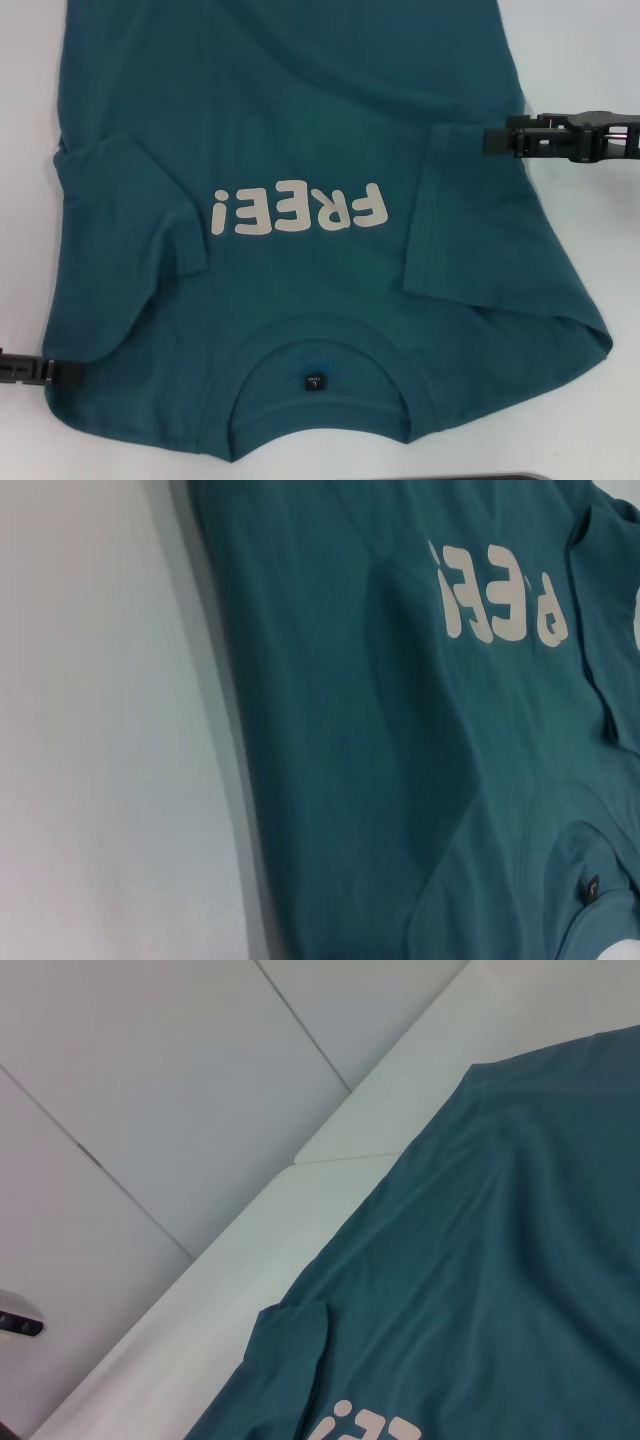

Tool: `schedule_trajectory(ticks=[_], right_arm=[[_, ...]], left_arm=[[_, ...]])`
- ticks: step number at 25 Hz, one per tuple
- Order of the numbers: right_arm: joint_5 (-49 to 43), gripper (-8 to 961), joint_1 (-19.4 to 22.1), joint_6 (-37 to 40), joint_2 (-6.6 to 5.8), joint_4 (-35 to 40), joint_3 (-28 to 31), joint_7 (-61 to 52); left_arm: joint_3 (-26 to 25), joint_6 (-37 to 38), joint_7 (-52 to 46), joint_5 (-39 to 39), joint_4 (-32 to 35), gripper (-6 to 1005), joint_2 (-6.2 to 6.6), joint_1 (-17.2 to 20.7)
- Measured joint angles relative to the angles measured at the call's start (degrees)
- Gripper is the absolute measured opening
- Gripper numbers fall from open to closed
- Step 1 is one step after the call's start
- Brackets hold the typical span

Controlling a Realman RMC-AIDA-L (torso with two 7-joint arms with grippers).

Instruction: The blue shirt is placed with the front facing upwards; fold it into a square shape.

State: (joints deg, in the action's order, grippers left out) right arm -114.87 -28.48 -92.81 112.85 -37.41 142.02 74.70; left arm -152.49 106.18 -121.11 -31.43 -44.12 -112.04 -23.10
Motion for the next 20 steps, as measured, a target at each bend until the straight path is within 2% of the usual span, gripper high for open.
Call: schedule_trajectory(ticks=[7, 16, 20], right_arm=[[0.0, 928, 0.0, 0.1, 0.0, -0.1, 0.0, -0.1], [0.1, 928, -0.2, 0.1, 0.0, -0.1, 0.5, -0.1], [0.1, 928, -0.2, 0.1, 0.0, -0.2, 0.8, -0.1]], left_arm=[[0.0, 0.0, -0.1, 0.4, -0.5, 886, -0.06, -0.1], [0.0, 0.2, -0.8, 2.0, -2.7, 885, -0.93, -0.3], [0.0, 0.3, -1.1, 3.5, -2.8, 786, -1.1, -0.8]])
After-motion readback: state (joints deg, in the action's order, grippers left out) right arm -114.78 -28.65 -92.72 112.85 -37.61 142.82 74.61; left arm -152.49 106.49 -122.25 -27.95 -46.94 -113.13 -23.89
